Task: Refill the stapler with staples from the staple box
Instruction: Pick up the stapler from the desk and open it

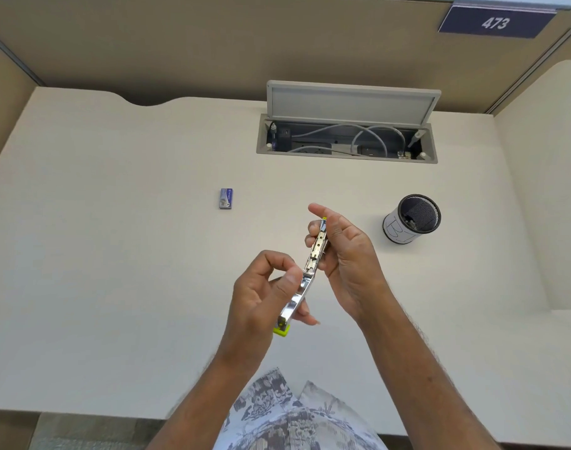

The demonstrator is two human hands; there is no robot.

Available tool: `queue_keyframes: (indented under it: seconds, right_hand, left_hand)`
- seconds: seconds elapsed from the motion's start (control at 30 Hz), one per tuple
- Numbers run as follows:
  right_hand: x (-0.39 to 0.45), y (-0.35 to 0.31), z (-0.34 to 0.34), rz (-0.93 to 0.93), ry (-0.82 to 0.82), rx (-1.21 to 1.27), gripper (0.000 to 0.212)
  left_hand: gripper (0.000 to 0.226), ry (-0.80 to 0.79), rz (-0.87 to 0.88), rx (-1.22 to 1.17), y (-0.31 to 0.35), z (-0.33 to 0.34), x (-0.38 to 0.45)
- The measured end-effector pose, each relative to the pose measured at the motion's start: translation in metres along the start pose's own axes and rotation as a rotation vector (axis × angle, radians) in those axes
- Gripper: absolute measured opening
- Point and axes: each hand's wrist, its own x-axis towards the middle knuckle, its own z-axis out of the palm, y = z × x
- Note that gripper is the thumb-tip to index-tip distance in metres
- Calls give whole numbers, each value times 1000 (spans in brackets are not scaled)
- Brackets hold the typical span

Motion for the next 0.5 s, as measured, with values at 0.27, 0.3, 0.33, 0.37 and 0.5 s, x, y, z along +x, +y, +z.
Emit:
queue_keyframes:
  seconds: [0.27,0.3,0.33,0.37,0.5]
  right_hand:
    - [2,-6,-1,-24,-26,-32,33]
    - [2,-6,0,-29,-36,-54,33]
    - [1,-6,1,-36,-47,-84,33]
    - [0,-5,3,-42,-62,-118,33]
    - [-5,-2,7,-14,-136,-228,31]
  left_hand:
    - [30,-44,-130,-7,-8,1,2]
    - [30,-24,-171,-36,-9,3,3]
    - [27,-6,-214,-66,-10,4,4]
    - [23,-1,-256,-98,-10,6,6]
    - [29,-38,-308,-97,-12,11,11]
